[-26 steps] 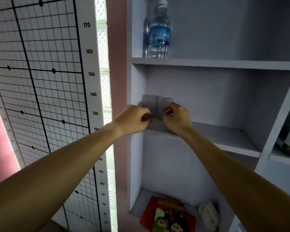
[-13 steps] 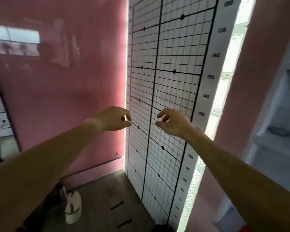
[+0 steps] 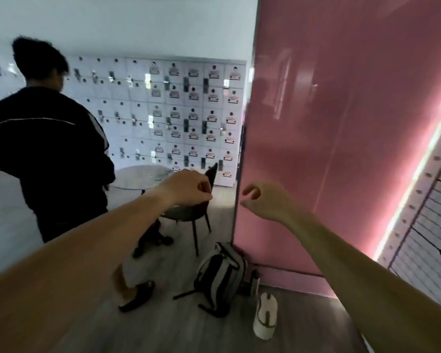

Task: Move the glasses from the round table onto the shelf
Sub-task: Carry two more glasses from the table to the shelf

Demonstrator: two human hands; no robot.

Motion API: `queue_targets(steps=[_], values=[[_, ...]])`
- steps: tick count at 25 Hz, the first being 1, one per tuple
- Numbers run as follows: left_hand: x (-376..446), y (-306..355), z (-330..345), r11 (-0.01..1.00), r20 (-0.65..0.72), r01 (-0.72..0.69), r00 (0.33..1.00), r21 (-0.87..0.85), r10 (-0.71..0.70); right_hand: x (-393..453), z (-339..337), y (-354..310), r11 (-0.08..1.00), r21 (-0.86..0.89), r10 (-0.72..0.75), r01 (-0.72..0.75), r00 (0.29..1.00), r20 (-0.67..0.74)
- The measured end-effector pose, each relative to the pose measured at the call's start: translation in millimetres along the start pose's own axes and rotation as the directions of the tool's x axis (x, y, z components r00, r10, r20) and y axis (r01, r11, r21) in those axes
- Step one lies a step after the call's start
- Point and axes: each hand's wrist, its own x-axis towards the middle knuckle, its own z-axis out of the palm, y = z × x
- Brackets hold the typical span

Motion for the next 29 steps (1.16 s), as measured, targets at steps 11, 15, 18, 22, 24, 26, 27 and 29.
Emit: queue_targets(steps=[11,15,18,22,24,26,27,29], values=[[2.4,-245.6,-35.3,0.915,-0.065,0.389,0.921,0.105,-0.384,220.4,177.5,-129.7,0.956,0.107,-0.292,0.274,0.926,0.238],[60.3,-310.5,-40.7,0.889,-0.071,0.449,0.893,0.089,-0.444,320.8,216.8,-136.6,0.947,0.114,-0.321,0.301,0.909,0.265],[112.8,-353.8,-45.6,0.87,-0.079,0.486,0.874,0.086,-0.48,396.1,234.3,-138.0,0.946,0.11,-0.323,0.304,0.904,0.281],[173.0,-408.9,-50.7,0.868,-0.09,0.494,0.868,0.047,-0.489,482.6,255.7,-140.1,0.934,0.097,-0.357,0.344,0.896,0.265],[204.4,-440.5,-48.5,0.864,-0.081,0.502,0.863,0.024,-0.499,524.9,274.9,-138.4,0.931,0.088,-0.365,0.355,0.887,0.283],[231.2,-473.5,-43.3,0.857,-0.074,0.516,0.854,0.006,-0.514,562.4,294.8,-137.1,0.932,0.075,-0.359,0.354,0.882,0.305],[245.0,-492.2,-39.8,0.852,-0.072,0.523,0.85,-0.008,-0.523,581.9,305.2,-136.7,0.935,0.078,-0.352,0.345,0.882,0.314],[272.2,-530.7,-32.3,0.851,-0.072,0.525,0.848,-0.012,-0.525,619.9,325.1,-134.6,0.943,0.079,-0.332,0.324,0.885,0.325]])
